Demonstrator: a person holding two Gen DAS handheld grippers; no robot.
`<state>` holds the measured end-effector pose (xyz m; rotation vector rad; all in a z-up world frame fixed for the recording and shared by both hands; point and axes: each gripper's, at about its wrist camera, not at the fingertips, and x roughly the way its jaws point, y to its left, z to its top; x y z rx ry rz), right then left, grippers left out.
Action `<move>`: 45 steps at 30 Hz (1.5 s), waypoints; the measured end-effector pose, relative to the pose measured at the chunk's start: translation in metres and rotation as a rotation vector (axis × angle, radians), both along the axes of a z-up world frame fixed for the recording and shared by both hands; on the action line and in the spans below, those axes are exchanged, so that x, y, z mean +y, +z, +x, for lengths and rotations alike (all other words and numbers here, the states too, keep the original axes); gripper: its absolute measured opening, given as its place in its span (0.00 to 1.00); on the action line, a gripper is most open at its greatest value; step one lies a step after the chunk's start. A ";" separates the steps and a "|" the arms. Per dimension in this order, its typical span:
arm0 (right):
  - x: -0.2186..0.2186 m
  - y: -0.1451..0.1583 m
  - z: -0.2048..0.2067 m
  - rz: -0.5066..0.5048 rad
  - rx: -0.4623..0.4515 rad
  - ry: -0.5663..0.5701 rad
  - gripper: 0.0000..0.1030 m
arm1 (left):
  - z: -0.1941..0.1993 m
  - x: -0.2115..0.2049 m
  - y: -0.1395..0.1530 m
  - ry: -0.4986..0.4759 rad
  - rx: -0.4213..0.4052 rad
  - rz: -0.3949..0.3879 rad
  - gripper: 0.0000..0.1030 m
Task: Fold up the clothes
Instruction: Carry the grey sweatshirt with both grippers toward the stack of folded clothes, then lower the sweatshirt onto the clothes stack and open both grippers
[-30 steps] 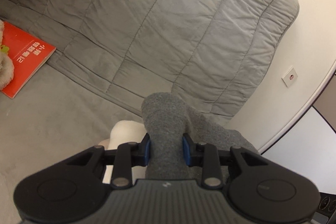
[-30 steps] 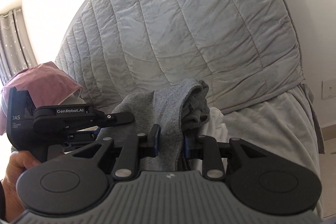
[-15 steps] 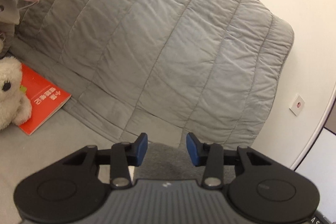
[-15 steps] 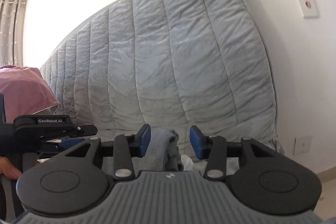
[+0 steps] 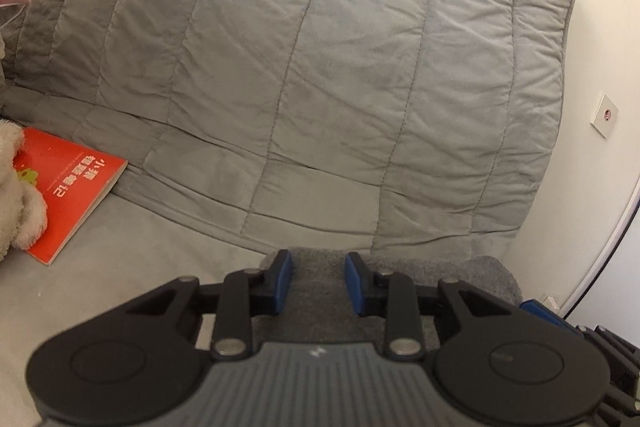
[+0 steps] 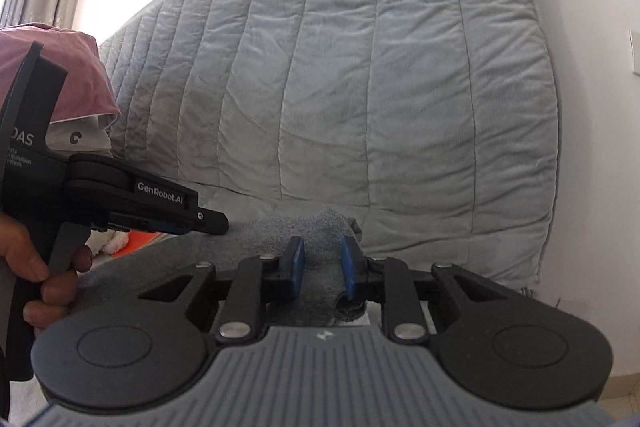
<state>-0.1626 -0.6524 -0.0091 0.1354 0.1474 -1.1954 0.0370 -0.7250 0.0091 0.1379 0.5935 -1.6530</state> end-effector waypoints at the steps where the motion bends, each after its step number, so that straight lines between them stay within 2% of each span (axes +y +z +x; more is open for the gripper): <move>1: -0.003 -0.001 -0.002 0.027 -0.022 -0.007 0.22 | -0.003 -0.004 0.000 -0.005 -0.014 0.012 0.29; 5: -0.012 -0.006 -0.009 0.106 -0.070 -0.028 0.22 | -0.014 -0.017 -0.003 -0.019 -0.070 0.049 0.29; 11: -0.012 -0.010 -0.013 0.138 -0.094 -0.029 0.22 | -0.013 -0.022 -0.009 -0.010 -0.052 0.057 0.29; 19: -0.006 0.003 -0.020 0.146 -0.136 0.011 0.28 | -0.014 -0.011 0.011 -0.003 -0.075 0.078 0.29; 22: 0.000 0.010 -0.021 0.147 -0.134 0.027 0.33 | -0.016 -0.005 0.018 0.007 -0.094 0.083 0.35; 27: 0.007 0.024 -0.021 0.162 -0.111 0.042 0.35 | -0.022 0.010 0.026 0.041 -0.095 0.086 0.43; 29: 0.011 0.030 -0.022 0.172 -0.086 0.043 0.38 | -0.025 0.017 0.029 0.057 -0.101 0.097 0.49; 36: 0.023 0.041 -0.026 0.250 -0.020 0.070 0.44 | -0.037 0.044 0.036 0.123 -0.144 0.153 0.57; 39: 0.030 0.047 -0.030 0.266 -0.005 0.075 0.50 | -0.041 0.056 0.041 0.157 -0.157 0.173 0.61; 45: 0.040 0.054 -0.037 0.305 0.017 0.082 0.60 | -0.049 0.083 0.048 0.217 -0.175 0.224 0.76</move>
